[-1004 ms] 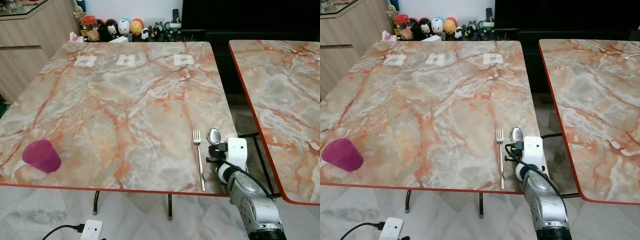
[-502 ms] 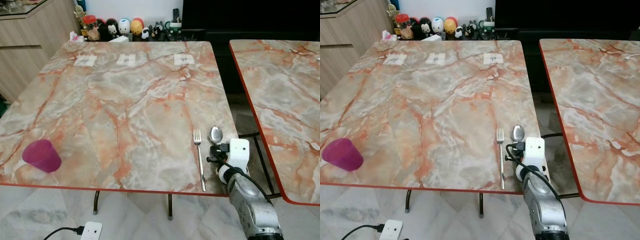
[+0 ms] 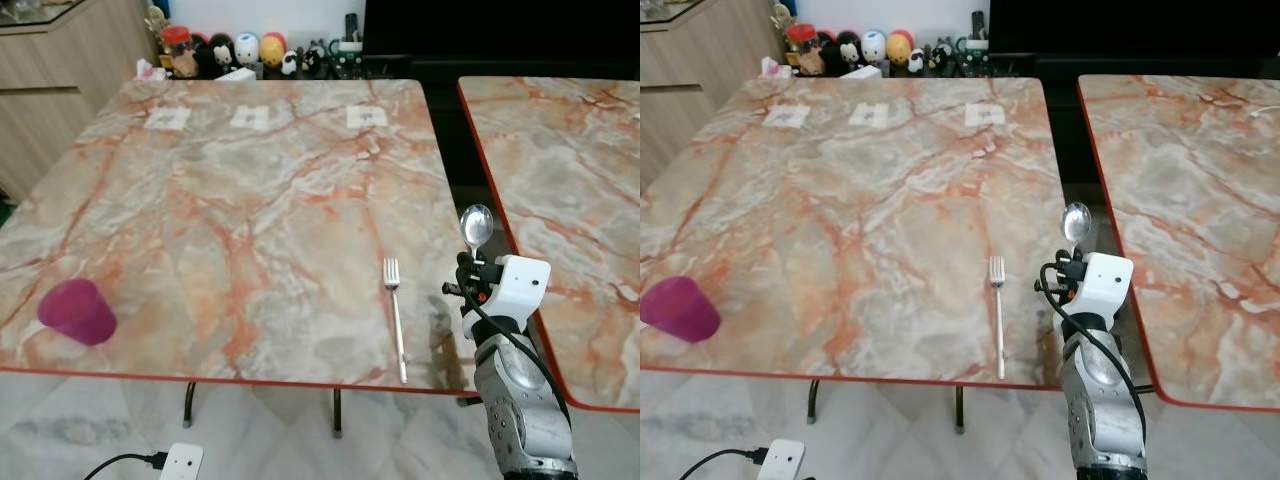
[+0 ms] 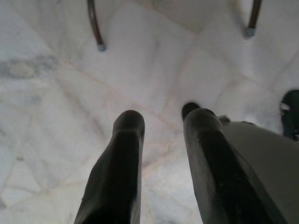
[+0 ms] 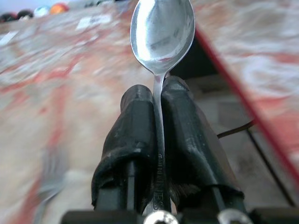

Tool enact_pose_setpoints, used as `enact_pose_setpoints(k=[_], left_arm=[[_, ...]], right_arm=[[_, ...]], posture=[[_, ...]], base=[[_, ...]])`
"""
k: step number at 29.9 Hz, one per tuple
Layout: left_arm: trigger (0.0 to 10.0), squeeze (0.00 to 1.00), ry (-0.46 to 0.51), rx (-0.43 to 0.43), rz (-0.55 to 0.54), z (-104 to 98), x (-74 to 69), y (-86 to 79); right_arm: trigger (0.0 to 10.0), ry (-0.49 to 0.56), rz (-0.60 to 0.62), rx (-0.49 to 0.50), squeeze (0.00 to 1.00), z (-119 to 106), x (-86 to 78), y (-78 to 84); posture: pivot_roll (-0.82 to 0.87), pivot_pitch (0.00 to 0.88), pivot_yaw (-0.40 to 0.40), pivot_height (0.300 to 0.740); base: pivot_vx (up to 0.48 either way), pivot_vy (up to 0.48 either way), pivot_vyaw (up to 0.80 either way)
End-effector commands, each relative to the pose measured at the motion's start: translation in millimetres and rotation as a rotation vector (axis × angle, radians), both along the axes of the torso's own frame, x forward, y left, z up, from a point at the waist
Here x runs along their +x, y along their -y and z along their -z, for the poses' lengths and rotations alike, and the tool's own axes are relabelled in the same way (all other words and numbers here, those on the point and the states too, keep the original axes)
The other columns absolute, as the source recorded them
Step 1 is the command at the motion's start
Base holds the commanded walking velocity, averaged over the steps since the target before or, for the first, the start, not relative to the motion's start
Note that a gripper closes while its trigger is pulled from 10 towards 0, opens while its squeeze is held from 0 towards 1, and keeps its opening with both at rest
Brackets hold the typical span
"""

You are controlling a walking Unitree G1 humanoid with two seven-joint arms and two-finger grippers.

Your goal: Setting the table

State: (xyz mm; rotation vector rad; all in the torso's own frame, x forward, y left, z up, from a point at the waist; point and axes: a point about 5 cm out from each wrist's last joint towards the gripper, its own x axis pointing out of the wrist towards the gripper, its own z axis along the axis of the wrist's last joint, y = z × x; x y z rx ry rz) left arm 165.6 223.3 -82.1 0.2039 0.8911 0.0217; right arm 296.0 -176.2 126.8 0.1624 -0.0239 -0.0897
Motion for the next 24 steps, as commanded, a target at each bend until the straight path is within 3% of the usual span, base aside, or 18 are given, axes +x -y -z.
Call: enact_pose_setpoints(k=[1,8,13,24], left_arm=[[10.0,0.00,-0.038,0.010,0.013,4.3,-8.6,0.6],[10.0,0.00,-0.040,0.011,0.008,4.5,-9.0,0.7],[10.0,0.00,-0.041,0.012,0.011,4.6,-8.8,1.2],[10.0,0.00,-0.042,0.013,0.009,4.3,-8.0,0.8]], right_arm=[[10.0,0.036,0.030,0.001,0.00,-5.6,-2.0,6.3],[10.0,0.092,0.066,-0.003,0.00,-14.9,-1.9,10.9],[10.0,0.137,0.057,-0.002,0.00,-21.7,-2.4,9.8],[10.0,0.176,0.046,-0.026,0.00,-29.4,-1.9,7.5]], posture=[[-0.09,0.099,0.026,0.740],[-0.09,0.100,0.024,0.740],[-0.09,0.099,0.025,0.740],[-0.09,0.098,0.025,0.740]], base=[[0.000,-0.450,0.00],[0.000,-0.452,0.00],[0.000,-0.454,-0.73],[0.000,-0.450,0.00]])
